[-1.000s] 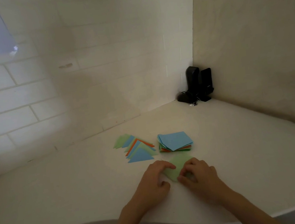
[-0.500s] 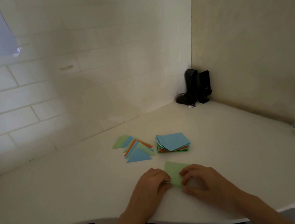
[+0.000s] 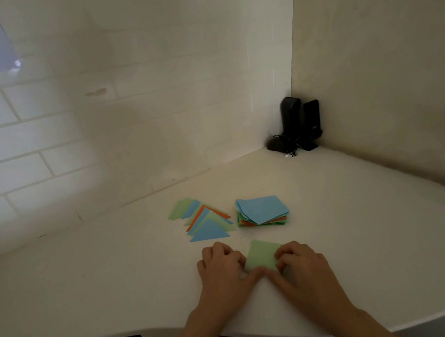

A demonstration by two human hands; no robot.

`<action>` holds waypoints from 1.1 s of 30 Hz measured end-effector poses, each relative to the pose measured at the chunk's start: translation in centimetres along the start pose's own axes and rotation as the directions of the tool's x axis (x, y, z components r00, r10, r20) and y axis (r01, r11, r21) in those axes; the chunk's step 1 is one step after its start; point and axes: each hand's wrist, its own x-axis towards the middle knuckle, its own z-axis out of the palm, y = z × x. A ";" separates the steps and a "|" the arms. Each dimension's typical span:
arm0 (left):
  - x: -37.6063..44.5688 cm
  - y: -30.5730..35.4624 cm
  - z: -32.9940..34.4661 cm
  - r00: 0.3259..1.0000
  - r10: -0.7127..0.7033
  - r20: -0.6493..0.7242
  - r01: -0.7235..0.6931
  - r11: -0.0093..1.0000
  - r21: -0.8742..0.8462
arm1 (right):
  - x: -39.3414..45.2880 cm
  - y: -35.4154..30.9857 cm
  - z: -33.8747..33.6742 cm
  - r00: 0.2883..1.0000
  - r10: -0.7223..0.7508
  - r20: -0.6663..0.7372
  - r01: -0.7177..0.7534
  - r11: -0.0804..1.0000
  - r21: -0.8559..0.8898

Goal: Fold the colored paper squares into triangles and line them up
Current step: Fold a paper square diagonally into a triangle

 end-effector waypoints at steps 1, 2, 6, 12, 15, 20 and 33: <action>0.0 0.1 -0.1 1.000 -0.020 0.009 0.020 1.000 0.004 | 0.0 0.0 0.0 1.000 0.011 -0.014 -0.012 1.000 -0.006; 0.1 0.2 -0.2 0.999 -0.037 0.019 0.037 0.999 0.000 | 0.1 0.1 0.0 0.999 0.028 -0.020 -0.028 1.000 -0.009; 0.6 0.0 -0.7 0.994 -0.087 0.073 0.089 0.996 -0.031 | 0.4 0.2 -0.5 0.995 0.092 0.048 -0.093 0.995 0.029; 1.0 -1.2 -1.7 0.987 -0.142 0.079 0.149 0.984 -0.094 | 1.6 1.0 -0.8 0.962 0.141 0.234 -0.168 0.981 0.100; 1.0 -1.3 -1.6 0.987 -0.140 0.083 0.148 0.983 -0.109 | 2.6 1.7 -1.8 0.913 0.112 0.393 -0.164 0.981 0.103; 1.8 -0.6 -1.9 0.989 -0.138 0.054 0.142 0.987 -0.080 | 3.8 2.2 -3.3 0.845 0.105 0.524 -0.214 0.965 0.151; -1.8 2.1 0.6 0.949 0.251 -0.192 -0.257 0.966 -0.002 | 2.8 1.5 -2.8 0.942 0.003 0.334 -0.012 1.000 0.024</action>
